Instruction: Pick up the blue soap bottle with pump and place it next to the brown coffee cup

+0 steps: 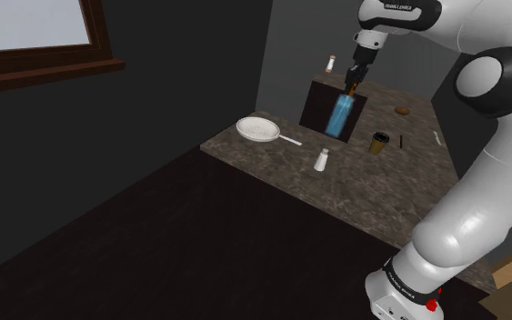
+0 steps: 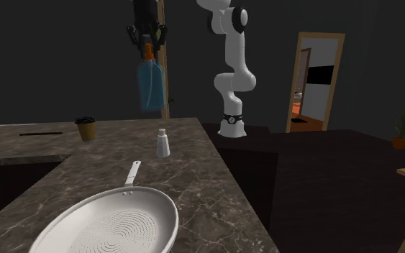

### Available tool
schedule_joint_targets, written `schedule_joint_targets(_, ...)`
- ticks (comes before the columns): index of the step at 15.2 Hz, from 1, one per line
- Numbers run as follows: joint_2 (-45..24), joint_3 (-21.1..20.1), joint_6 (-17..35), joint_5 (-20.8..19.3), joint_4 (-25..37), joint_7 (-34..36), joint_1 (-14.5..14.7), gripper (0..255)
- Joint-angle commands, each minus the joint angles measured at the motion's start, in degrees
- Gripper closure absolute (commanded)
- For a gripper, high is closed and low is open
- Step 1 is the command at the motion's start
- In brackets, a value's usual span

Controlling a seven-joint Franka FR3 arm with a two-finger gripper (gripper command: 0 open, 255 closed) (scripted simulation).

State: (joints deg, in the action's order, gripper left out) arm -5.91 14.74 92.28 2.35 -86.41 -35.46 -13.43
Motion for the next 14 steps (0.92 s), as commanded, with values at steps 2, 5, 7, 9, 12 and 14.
schedule_joint_targets(2, 0.15, 1.75, 0.01, 0.16, -0.23, -4.04, -2.18, 255)
schedule_joint_targets(5, 0.06, 3.51, -0.09, 0.37, -0.15, -8.03, -4.41, 255)
schedule_joint_targets(7, -0.32, 4.71, -0.25, 0.61, 0.28, -10.75, -5.95, 255)
schedule_joint_targets(9, -0.96, 5.9, -0.48, 0.96, 1.03, -13.51, -7.54, 255)
schedule_joint_targets(12, -2.42, 7.65, -1.01, 1.7, 2.76, -17.72, -10.09, 255)
schedule_joint_targets(14, -3.73, 8.8, -1.48, 2.36, 4.34, -20.56, -11.89, 255)
